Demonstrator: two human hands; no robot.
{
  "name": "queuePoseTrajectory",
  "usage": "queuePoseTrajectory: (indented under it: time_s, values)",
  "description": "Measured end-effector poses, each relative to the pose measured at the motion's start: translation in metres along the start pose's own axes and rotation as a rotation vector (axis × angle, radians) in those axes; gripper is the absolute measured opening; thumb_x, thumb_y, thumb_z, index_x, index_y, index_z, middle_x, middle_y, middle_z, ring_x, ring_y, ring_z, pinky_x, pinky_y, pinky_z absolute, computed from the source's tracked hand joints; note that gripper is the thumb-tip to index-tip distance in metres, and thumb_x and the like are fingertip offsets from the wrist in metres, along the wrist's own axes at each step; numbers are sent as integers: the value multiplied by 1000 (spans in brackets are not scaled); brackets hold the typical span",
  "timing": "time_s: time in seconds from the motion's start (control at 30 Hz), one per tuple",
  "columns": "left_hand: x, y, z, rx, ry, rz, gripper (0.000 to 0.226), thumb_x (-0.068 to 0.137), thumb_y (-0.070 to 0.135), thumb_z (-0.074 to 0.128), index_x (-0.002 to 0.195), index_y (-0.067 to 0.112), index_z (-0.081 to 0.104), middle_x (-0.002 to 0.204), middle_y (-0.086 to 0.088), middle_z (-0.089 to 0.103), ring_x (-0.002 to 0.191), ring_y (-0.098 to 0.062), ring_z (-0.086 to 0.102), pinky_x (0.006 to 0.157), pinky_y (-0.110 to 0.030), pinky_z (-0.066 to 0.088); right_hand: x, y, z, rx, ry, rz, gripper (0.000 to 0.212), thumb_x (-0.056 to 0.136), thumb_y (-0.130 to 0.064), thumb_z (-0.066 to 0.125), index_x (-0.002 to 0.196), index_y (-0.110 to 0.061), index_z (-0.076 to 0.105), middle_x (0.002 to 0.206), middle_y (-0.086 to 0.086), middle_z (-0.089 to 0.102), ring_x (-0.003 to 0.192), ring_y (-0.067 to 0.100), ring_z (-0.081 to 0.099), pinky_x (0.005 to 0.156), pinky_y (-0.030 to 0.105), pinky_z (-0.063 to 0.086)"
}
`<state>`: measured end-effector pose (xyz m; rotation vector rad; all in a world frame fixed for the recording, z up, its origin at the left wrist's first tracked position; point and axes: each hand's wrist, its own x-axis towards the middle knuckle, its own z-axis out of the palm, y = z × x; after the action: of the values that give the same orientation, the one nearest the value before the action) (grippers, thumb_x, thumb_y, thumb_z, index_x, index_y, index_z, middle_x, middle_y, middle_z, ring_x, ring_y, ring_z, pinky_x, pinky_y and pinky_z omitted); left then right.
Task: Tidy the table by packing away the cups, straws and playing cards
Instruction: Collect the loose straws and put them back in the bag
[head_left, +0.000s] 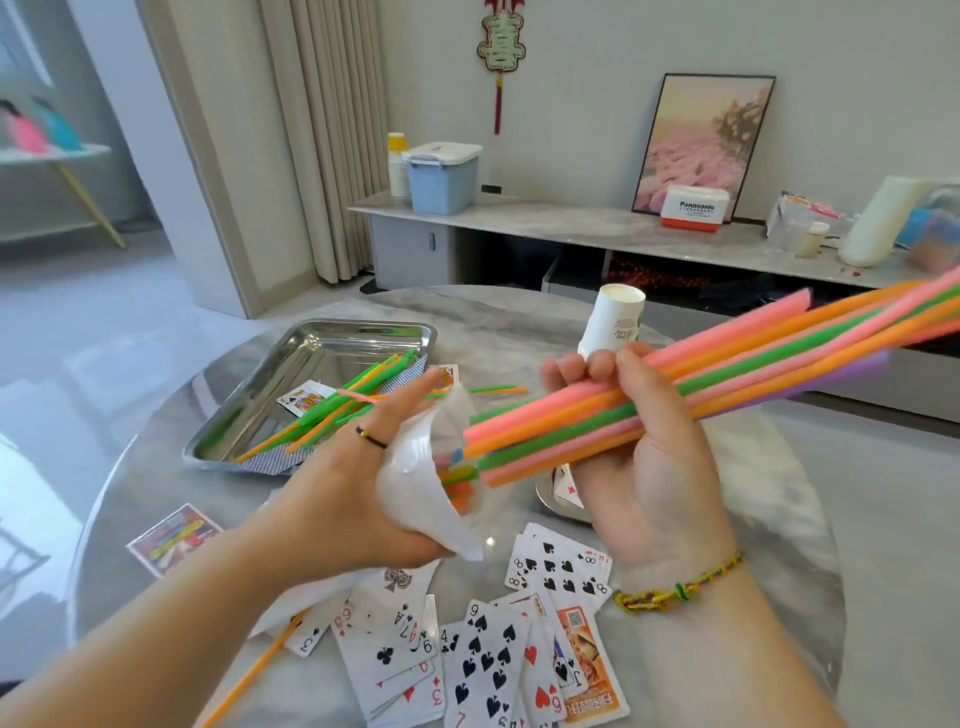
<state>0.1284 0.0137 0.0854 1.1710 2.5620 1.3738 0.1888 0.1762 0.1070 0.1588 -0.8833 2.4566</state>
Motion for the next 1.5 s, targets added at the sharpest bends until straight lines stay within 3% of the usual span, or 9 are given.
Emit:
queuePoseTrajectory:
  time_s: [0.13, 0.27, 0.4, 0.63, 0.8, 1.1, 1.3, 1.43, 1.5]
  values:
    - [-15, 8, -18, -102, 140, 39, 97, 27, 43, 66, 113, 57, 24, 93, 46, 48, 90, 34, 40, 71, 10, 30, -1, 15, 38, -121, -98, 6, 29, 77, -8, 54, 53, -22, 62, 51, -4, 62, 65, 14, 69, 60, 23, 56]
    - [-21, 12, -22, -127, 154, 63, 94, 29, 44, 66, 114, 51, 25, 98, 61, 38, 92, 35, 38, 73, 11, 28, -1, 30, 59, -268, -96, 14, 40, 85, -6, 51, 54, -27, 63, 59, -4, 69, 71, 11, 67, 61, 23, 55]
    - [-23, 7, -27, -128, 178, 42, 103, 31, 38, 76, 108, 72, 17, 100, 63, 33, 94, 35, 37, 70, 11, 30, -6, 33, 75, -386, -115, -10, 41, 85, -8, 52, 53, -32, 63, 65, -7, 71, 66, 4, 62, 59, 19, 52]
    - [-24, -2, -38, -186, 226, 44, 106, 36, 28, 81, 105, 77, 19, 96, 57, 43, 92, 34, 40, 67, 11, 32, -5, 26, 90, -442, -153, -40, 43, 86, -11, 52, 51, -33, 64, 66, -8, 72, 64, 2, 61, 55, 13, 50]
    - [-28, 3, -36, -213, 227, 63, 98, 31, 44, 73, 109, 73, 21, 101, 55, 45, 96, 32, 41, 71, 10, 30, -6, 41, 92, -587, -223, 5, 39, 85, -10, 54, 54, -32, 63, 73, -11, 72, 66, 8, 61, 63, 24, 52]
    - [-29, -4, -36, -247, 219, 44, 95, 35, 46, 74, 114, 62, 23, 103, 50, 47, 95, 23, 49, 73, 6, 35, 0, 51, 72, -737, -283, 225, 14, 77, -10, 66, 75, -24, 64, 65, -11, 66, 62, 2, 64, 59, 13, 51]
    - [-21, -13, -40, -265, 299, 43, 101, 46, 0, 85, 112, 52, 29, 90, 37, 49, 85, 33, 45, 65, 10, 32, 20, 32, 77, -666, -289, 153, 31, 65, -25, 64, 95, -30, 54, 94, -9, 62, 82, -1, 60, 76, 18, 48]
    - [-19, -13, -42, -251, 276, 23, 99, 42, 27, 86, 112, 58, 23, 90, 46, 53, 88, 37, 37, 67, 11, 29, 31, 25, 85, -623, -265, 24, 10, 75, -32, 58, 79, -23, 61, 72, -12, 71, 75, 2, 64, 67, 13, 52]
    - [-18, -10, -41, -259, 271, 22, 97, 38, 32, 79, 113, 56, 22, 92, 55, 47, 89, 37, 37, 67, 12, 29, 30, 32, 86, -773, -286, 23, 20, 84, -26, 54, 68, -24, 65, 62, -18, 68, 68, -8, 61, 62, 6, 47]
